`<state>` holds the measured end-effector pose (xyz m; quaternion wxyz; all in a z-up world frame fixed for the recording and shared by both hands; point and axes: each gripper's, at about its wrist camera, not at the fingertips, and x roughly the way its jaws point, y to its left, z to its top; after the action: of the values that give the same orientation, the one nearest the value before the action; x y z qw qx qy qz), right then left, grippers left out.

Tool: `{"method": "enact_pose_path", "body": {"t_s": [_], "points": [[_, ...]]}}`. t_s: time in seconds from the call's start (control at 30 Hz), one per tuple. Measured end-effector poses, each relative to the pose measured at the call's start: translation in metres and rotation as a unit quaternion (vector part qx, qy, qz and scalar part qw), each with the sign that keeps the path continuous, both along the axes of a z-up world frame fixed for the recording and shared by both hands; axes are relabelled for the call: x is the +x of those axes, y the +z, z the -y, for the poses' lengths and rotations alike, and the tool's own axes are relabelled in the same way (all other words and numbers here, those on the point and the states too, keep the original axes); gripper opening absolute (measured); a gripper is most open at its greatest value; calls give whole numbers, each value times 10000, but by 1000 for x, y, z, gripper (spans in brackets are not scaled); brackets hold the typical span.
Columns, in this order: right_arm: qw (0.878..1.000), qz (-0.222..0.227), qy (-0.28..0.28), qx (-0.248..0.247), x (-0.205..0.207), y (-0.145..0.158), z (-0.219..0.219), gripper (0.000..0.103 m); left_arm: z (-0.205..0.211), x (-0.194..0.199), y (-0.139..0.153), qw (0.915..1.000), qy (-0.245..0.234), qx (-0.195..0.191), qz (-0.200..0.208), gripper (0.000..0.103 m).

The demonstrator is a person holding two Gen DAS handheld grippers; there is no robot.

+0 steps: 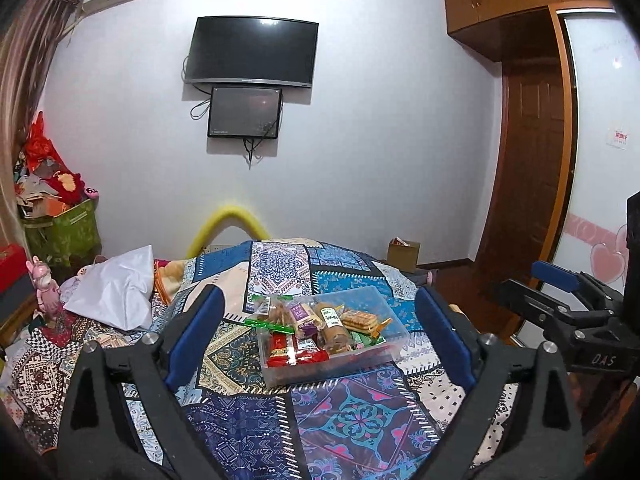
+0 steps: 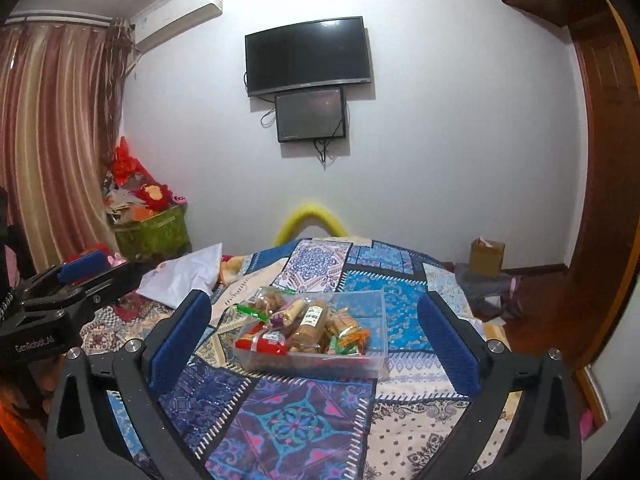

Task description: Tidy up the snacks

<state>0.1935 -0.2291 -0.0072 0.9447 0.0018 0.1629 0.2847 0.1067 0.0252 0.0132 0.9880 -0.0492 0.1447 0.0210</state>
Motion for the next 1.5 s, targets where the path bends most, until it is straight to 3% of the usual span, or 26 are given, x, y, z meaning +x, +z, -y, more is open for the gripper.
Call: {"method": "enact_pose_path", "body": {"t_s": [1.5], "points": [[9999,-70,35,82,-10,-5,6,103,13,-2,-7,9999,-73,138,-68,98]]}}
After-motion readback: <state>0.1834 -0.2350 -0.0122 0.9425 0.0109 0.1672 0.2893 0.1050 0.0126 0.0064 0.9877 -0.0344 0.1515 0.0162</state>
